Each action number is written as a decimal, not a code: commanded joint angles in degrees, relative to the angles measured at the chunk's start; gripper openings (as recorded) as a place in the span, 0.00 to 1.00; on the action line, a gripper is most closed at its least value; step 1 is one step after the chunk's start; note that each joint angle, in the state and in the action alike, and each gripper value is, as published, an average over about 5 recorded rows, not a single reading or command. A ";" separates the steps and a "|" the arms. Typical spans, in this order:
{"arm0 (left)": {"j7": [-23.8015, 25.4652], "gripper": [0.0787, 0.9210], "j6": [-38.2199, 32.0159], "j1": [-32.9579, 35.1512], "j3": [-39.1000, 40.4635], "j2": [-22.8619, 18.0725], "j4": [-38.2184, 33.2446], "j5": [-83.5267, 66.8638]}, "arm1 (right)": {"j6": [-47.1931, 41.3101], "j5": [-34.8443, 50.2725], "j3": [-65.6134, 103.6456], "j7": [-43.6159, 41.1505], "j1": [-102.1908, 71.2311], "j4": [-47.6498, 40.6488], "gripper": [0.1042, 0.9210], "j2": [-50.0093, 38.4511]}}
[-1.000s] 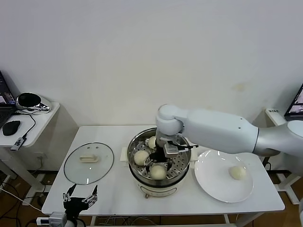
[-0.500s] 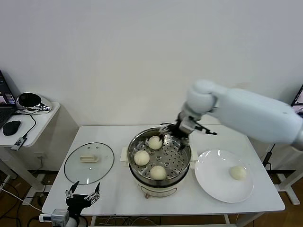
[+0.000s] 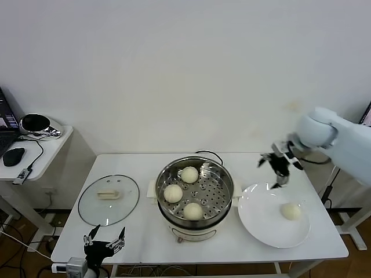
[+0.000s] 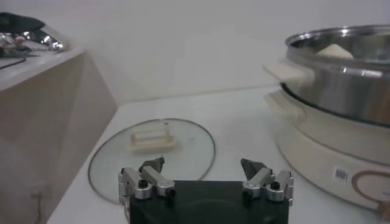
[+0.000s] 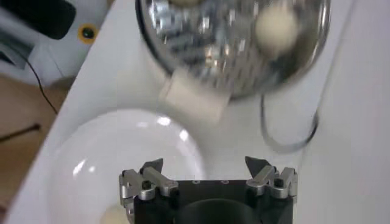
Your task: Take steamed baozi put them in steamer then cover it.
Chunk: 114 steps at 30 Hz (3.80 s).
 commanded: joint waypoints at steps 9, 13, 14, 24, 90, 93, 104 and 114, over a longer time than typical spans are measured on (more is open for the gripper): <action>-0.21 0.88 -0.10 0.66 0.44 -0.47 0.25 0.55 | -4.12 -7.76 10.38 3.33 -22.42 -6.32 0.88 -3.74; -0.24 0.88 -0.10 0.76 0.29 -0.47 0.37 0.73 | -3.55 -9.53 12.26 4.28 -24.55 -8.88 0.88 -1.99; -0.22 0.88 -0.09 0.79 0.25 -0.46 0.34 0.77 | -3.41 -9.82 12.79 4.46 -25.01 -9.47 0.88 -1.62; -0.25 0.88 -0.10 0.49 0.50 -0.68 1.55 1.32 | -0.97 -11.25 14.81 7.67 -26.70 -14.30 0.88 1.86; -0.33 0.88 -0.19 -1.33 0.56 -0.43 1.78 1.76 | -5.27 3.45 -1.38 4.75 1.29 -10.25 0.64 6.61; -0.41 0.88 -0.35 -1.23 0.28 -0.31 1.52 1.74 | -6.52 7.81 -6.58 4.70 7.69 -9.90 0.64 10.29; -0.92 0.88 -1.22 -1.65 -0.76 0.26 0.82 1.80 | -13.80 25.14 -16.91 5.43 22.93 -7.47 0.64 25.02; -1.44 0.88 -1.13 -1.77 -1.16 -0.30 -0.46 1.47 | -18.26 27.78 -19.88 7.18 19.79 -11.35 0.64 36.14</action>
